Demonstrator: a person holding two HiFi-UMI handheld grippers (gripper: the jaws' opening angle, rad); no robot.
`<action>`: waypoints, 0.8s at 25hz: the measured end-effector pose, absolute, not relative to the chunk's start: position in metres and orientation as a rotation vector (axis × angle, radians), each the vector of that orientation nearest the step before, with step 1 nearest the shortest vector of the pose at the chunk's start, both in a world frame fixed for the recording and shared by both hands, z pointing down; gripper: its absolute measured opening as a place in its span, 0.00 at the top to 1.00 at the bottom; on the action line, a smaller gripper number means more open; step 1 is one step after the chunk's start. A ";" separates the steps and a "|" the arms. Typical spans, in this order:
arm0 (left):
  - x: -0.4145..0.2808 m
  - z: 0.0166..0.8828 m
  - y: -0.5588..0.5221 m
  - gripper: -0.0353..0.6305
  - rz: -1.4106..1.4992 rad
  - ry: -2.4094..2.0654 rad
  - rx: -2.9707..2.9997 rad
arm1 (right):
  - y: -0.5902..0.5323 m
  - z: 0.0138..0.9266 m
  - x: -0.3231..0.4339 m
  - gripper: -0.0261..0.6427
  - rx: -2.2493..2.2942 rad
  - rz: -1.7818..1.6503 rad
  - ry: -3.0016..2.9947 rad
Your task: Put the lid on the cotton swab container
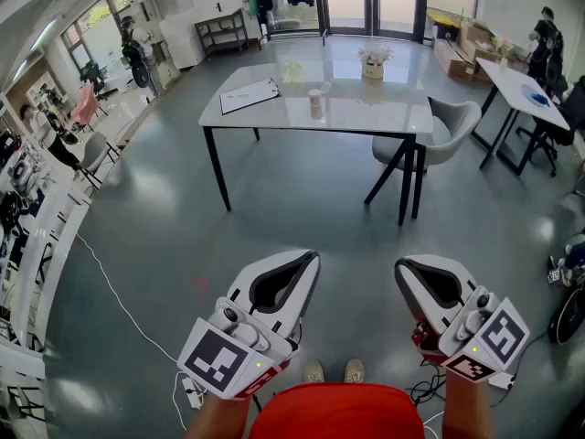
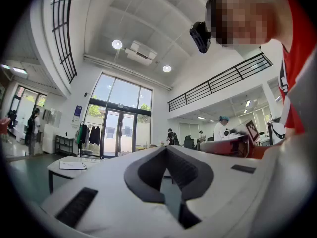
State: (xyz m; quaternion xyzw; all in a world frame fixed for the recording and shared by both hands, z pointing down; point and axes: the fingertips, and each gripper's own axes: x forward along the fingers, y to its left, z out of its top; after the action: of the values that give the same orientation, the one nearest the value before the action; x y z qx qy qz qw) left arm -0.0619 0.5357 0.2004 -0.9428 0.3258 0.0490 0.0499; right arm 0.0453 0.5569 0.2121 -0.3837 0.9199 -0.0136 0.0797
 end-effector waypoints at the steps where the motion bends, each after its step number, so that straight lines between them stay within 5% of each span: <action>1: -0.061 0.202 0.535 0.92 0.135 0.994 -2.879 | 0.556 0.212 0.046 0.95 -1.147 -0.040 2.752; 20: -0.032 0.204 0.519 0.92 0.064 1.065 -2.849 | 0.540 0.210 0.082 0.95 -1.064 -0.079 2.727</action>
State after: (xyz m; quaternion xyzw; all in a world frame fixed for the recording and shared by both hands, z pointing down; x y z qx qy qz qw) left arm -0.0315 0.5190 0.2036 -0.9353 0.3498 0.0210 0.0497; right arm 0.0820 0.5403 0.2103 -0.3614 0.9259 -0.0269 0.1065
